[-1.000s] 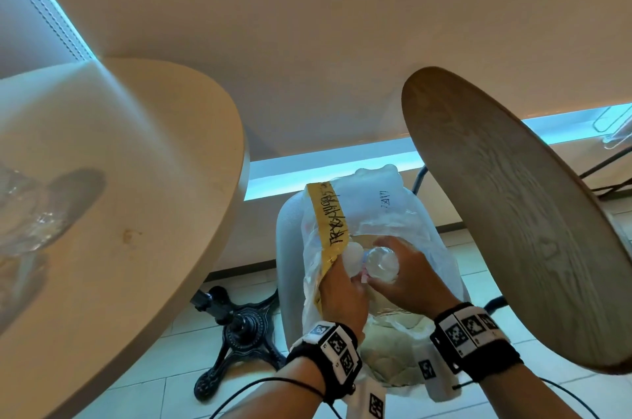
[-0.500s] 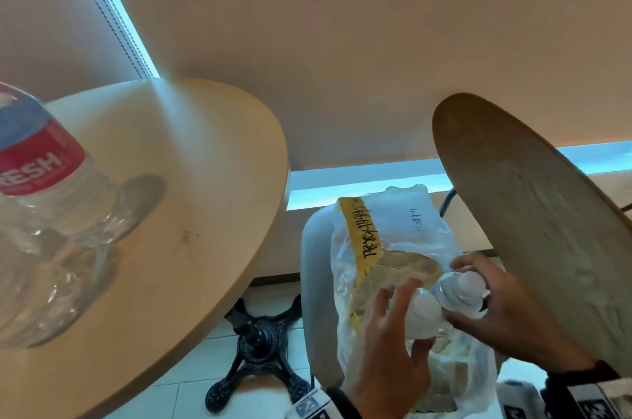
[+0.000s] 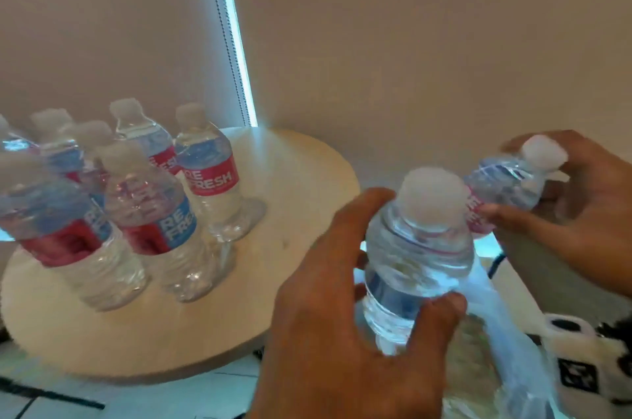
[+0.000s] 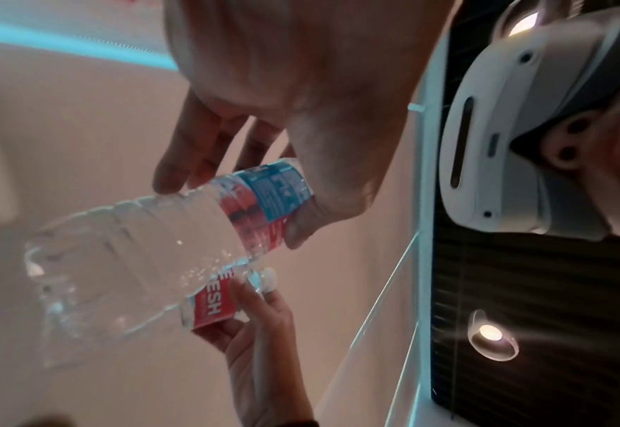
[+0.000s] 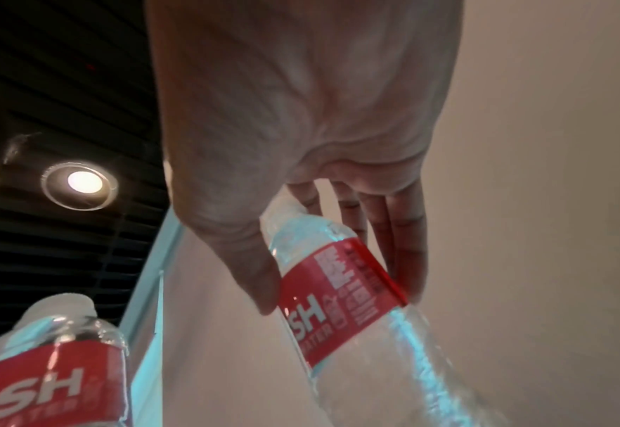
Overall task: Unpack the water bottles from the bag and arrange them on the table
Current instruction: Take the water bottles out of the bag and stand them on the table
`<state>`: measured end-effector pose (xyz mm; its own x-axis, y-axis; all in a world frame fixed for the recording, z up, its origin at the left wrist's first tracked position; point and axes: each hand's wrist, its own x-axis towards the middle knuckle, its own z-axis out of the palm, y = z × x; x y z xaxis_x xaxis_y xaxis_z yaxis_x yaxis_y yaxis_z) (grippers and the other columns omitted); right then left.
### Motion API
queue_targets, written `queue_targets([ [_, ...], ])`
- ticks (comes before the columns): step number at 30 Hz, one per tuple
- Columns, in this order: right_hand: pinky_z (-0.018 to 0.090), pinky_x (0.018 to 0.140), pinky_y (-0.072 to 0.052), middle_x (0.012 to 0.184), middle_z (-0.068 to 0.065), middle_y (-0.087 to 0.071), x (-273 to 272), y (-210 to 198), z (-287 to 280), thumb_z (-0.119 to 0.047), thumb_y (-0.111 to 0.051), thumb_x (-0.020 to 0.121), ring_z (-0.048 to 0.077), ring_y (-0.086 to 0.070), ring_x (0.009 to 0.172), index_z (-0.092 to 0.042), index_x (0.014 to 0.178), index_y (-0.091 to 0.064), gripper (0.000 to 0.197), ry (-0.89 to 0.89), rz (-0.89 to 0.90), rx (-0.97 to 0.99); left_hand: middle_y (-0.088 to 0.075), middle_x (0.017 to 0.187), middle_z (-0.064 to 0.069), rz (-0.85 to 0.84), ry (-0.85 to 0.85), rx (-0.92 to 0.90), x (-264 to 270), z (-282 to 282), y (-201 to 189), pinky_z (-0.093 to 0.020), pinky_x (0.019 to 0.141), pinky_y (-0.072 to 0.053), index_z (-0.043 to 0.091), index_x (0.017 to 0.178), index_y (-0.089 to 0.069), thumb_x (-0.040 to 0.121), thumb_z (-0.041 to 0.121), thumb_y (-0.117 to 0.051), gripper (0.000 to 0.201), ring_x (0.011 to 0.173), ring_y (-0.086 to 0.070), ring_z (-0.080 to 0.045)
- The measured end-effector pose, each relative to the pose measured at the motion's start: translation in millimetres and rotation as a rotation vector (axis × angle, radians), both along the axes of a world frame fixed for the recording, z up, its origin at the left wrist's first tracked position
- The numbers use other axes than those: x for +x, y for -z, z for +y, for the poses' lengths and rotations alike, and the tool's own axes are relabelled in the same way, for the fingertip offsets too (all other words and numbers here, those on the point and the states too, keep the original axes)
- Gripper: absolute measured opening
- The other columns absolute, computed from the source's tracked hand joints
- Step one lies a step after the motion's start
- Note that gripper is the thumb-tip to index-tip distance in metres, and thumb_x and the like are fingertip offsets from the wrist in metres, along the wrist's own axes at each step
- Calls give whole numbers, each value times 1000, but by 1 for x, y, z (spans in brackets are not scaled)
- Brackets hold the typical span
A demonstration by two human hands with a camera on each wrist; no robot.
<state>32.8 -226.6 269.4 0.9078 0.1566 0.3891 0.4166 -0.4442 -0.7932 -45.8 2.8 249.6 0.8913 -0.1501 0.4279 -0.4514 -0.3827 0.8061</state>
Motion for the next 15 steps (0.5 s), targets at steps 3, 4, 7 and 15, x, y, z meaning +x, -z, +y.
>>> queue_targets([
  [3, 23, 79, -63, 106, -24, -72, 18, -22, 30, -80, -80, 47, 5, -78, 86, -52, 104, -58, 67, -128, -80, 92, -65, 109, 34, -155, -207, -47, -5, 23, -14, -5, 67, -54, 57, 116, -49, 66, 32, -87, 67, 98, -65, 9],
  [4, 29, 80, -65, 109, -21, -72, 24, -27, 39, -78, -81, 47, 10, -79, 86, -49, 105, -58, 69, -140, -91, 95, -63, 109, 37, -143, -232, -53, -1, 30, -22, -6, 69, -55, 58, 117, -48, 68, 33, -87, 67, 98, -64, 11],
  [7, 51, 82, -64, 117, -8, -71, 45, -36, 70, -67, -81, 56, 24, -80, 81, -42, 107, -55, 62, -143, -131, 51, -58, 111, 40, -135, -317, -25, 9, 51, -25, -17, 78, -59, 65, 111, -46, 73, 31, -84, 64, 100, -60, 15],
  [15, 36, 72, -63, 122, 0, -64, 80, -32, 138, -33, -81, 81, 21, -77, 73, -28, 116, -49, 48, -258, -116, -200, -54, 100, 39, -58, -498, 86, 20, 70, -15, -22, 90, -49, 57, 116, -36, 85, 29, -76, 58, 104, -59, 4],
])
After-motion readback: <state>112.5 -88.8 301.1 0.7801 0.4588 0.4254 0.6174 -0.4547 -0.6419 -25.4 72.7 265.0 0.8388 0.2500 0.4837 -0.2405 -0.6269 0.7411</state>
